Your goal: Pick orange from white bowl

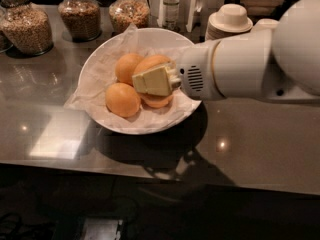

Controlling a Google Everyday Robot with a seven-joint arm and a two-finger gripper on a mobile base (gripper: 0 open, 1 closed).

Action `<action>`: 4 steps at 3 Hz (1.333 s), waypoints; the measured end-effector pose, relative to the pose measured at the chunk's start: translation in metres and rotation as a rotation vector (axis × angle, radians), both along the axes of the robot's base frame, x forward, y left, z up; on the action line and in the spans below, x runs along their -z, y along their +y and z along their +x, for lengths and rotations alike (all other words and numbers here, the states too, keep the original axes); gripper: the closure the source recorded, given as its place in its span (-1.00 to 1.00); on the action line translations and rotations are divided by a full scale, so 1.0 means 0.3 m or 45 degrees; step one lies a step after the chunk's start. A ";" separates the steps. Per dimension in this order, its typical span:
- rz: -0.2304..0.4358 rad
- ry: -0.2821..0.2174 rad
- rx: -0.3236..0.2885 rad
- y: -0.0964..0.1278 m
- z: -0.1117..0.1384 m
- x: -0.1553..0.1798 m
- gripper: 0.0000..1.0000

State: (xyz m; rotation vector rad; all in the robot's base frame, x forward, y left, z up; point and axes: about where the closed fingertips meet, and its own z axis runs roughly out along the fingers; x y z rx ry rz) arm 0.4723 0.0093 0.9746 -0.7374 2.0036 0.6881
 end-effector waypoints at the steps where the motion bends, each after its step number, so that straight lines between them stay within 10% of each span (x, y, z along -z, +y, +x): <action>1: 0.195 -0.037 -0.143 0.036 -0.071 -0.092 1.00; 2: 0.448 -0.093 -0.337 0.022 -0.177 -0.169 1.00; 3: 0.522 -0.283 -0.511 -0.042 -0.296 -0.203 1.00; 4: 0.515 -0.339 -0.544 -0.062 -0.324 -0.209 1.00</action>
Offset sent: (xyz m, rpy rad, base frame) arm -0.1170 -0.0366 0.0660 0.2505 -0.7693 0.6674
